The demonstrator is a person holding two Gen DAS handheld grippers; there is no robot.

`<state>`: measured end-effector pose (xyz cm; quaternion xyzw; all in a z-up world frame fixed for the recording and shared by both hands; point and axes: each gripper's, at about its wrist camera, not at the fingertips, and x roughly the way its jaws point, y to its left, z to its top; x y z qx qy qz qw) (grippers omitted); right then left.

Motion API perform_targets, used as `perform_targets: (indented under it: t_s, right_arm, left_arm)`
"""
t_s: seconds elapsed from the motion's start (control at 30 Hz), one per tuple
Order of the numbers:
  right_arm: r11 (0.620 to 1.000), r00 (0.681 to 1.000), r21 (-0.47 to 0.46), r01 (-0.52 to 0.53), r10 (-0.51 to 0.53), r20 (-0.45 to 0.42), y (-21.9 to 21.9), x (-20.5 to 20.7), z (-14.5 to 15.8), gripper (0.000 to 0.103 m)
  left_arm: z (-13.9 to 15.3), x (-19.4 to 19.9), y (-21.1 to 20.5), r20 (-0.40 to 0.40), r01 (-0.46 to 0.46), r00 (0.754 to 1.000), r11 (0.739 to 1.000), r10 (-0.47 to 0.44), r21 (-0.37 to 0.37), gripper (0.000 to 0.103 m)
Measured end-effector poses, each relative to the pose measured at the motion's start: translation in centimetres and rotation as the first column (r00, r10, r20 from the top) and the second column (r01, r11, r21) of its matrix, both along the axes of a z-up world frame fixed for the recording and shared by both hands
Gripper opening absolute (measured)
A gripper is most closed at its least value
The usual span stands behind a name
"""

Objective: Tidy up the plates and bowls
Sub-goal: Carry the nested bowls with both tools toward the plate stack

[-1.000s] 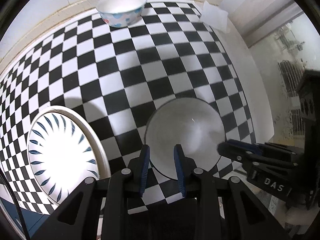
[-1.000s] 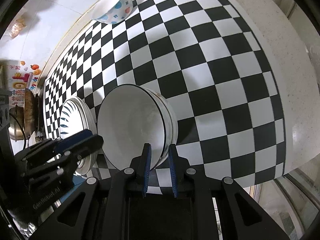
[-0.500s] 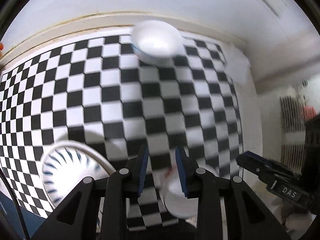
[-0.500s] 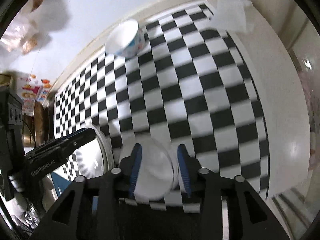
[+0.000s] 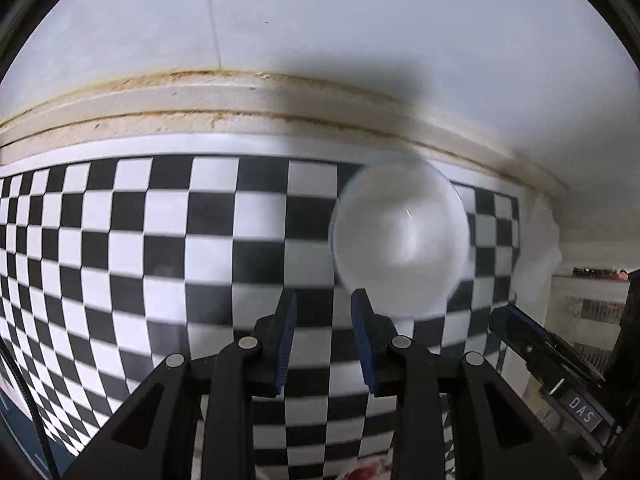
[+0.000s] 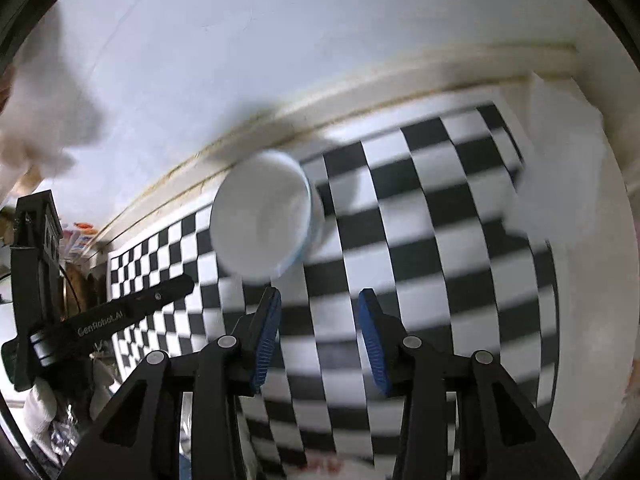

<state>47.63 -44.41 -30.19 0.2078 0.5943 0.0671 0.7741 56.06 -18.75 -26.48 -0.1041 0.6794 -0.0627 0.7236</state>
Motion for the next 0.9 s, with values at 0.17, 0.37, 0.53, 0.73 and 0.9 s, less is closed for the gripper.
perform_targets:
  t_s: [0.17,0.37,0.53,0.73,0.9]
  right_arm:
    - [0.998,0.998,-0.047,-0.039,0.037,-0.042,1.1,4.8,-2.4,0.043]
    - [0.997,0.994,-0.051,-0.052,0.046,-0.104,1.5,7.9,-5.5,0.043]
    - [0.998,0.991,-0.033,-0.049,0.044,-0.129,1.3,8.6,-7.0,0.039]
    - [0.998,0.989,0.022,-0.055,0.058,-0.139,1.7,8.7,-7.6,0.013]
    - [0.996,0.989,-0.023,-0.083,0.08,-0.128,2.4,8.1,-7.1,0.011]
  left_arm:
    - [-2.5,2.6,-0.8,-0.046,0.018,0.999,1.0,-0.017,0.018,0.026]
    - [-4.8,3.8,-1.7,-0.087,0.044,0.995,0.999,-0.042,0.029,0.026]
    - [-5.6,3.9,-2.1,-0.077,0.067,0.995,0.997,-0.064,0.041,0.025]
    - [-5.2,3.6,-3.2,-0.049,0.089,0.995,0.996,-0.088,0.024,0.013]
    - [-4.3,3.2,-3.4,-0.018,0.102,0.995,0.994,-0.101,0.043,0.013]
